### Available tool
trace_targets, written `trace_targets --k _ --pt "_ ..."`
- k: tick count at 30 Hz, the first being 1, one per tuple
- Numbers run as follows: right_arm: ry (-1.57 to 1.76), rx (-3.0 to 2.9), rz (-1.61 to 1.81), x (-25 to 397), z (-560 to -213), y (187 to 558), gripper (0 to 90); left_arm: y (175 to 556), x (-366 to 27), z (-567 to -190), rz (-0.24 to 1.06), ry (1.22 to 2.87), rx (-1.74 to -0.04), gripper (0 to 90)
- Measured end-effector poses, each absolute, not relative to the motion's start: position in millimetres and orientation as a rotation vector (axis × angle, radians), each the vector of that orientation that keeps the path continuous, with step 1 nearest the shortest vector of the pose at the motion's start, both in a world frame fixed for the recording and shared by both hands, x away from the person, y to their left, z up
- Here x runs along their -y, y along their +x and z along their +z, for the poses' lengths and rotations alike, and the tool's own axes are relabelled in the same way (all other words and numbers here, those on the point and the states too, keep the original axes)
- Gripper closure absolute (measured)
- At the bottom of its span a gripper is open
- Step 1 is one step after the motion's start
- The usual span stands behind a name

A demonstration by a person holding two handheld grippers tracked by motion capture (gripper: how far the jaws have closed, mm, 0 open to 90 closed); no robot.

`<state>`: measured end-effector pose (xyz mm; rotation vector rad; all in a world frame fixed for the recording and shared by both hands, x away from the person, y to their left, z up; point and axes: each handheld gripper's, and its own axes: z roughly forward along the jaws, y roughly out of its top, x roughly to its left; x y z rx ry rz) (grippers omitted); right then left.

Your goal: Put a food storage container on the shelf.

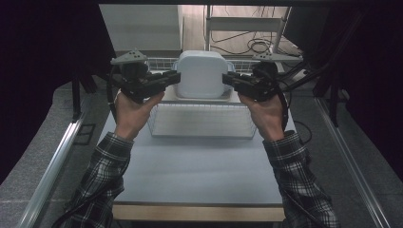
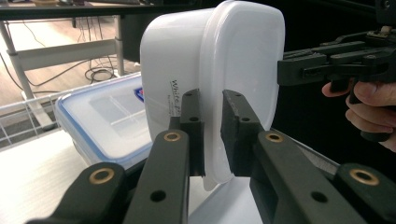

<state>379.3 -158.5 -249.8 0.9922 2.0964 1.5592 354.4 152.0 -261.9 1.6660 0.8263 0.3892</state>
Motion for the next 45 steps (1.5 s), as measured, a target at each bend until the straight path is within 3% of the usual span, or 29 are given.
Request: trace_targets --k 17,22,39,45 --pt "1.044 -2.091 1.520 154.5 -242.4 402.1 75.4 379.4 -151.4 -264.6 0.334 1.647 -0.869 78.9" --pt "1.059 -2.077 1.520 152.3 -242.1 408.0 71.2 383.1 -149.3 -264.3 0.344 1.649 -0.870 77.6" --pt "1.064 -2.044 1.511 143.0 -242.1 426.6 59.2 402.9 -142.5 -262.1 0.382 1.648 -0.919 66.6" --pt "1.079 -2.043 1.489 141.1 -246.1 433.5 54.6 413.6 -143.2 -264.0 0.363 1.636 -0.957 56.3"
